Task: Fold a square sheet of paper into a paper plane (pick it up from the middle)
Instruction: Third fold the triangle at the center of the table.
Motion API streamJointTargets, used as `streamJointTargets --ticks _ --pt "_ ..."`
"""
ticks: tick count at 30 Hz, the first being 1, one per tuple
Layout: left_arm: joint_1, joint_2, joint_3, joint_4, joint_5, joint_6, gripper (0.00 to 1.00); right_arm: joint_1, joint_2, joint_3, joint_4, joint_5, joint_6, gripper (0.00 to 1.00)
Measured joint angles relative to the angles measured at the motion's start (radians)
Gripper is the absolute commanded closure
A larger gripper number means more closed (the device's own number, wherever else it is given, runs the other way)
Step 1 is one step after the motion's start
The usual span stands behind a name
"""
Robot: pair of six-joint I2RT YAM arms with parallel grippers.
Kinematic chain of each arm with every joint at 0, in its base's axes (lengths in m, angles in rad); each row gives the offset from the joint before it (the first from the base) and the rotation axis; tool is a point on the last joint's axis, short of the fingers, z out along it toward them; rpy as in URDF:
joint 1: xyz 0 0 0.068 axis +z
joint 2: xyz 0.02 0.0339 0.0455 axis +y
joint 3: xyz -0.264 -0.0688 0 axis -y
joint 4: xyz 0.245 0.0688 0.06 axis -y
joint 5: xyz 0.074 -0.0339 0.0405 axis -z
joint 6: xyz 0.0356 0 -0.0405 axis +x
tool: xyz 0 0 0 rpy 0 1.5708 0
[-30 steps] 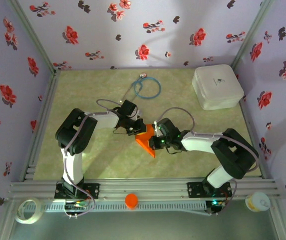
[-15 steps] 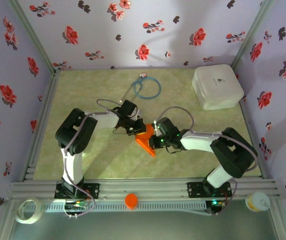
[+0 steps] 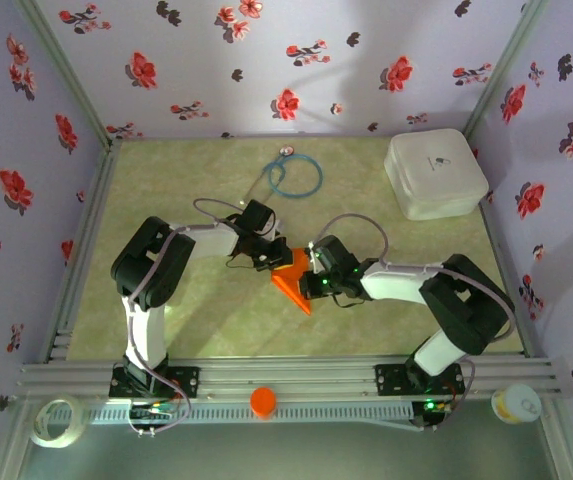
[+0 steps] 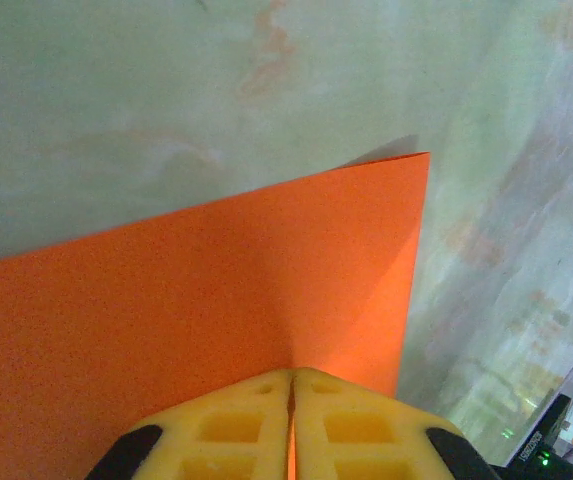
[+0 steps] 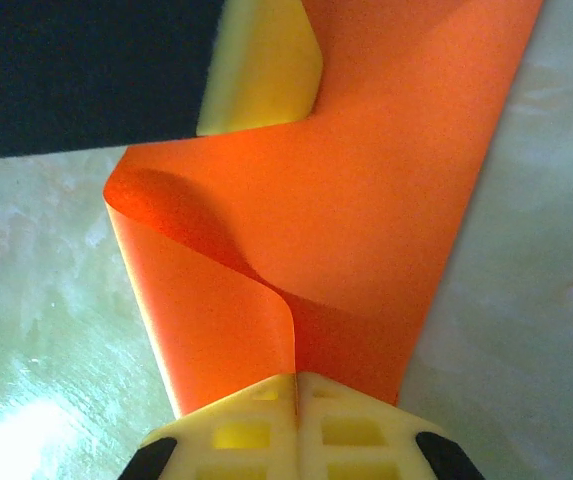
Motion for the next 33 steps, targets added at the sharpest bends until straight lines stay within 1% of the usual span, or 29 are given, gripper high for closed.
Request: streamJointTargets --ticks 24,27,33 --pt "0.000 0.000 0.000 0.000 0.000 0.002 0.90 0.000 0.020 0.009 0.000 -0.001 0.000 0.95" --pt "0.000 0.000 0.003 -0.004 0.000 0.006 0.89 0.000 0.020 0.009 0.000 -0.001 0.000 0.95" --pt "0.000 0.000 0.022 -0.035 -0.005 0.015 0.82 0.000 0.022 0.010 0.001 -0.001 0.000 0.95"
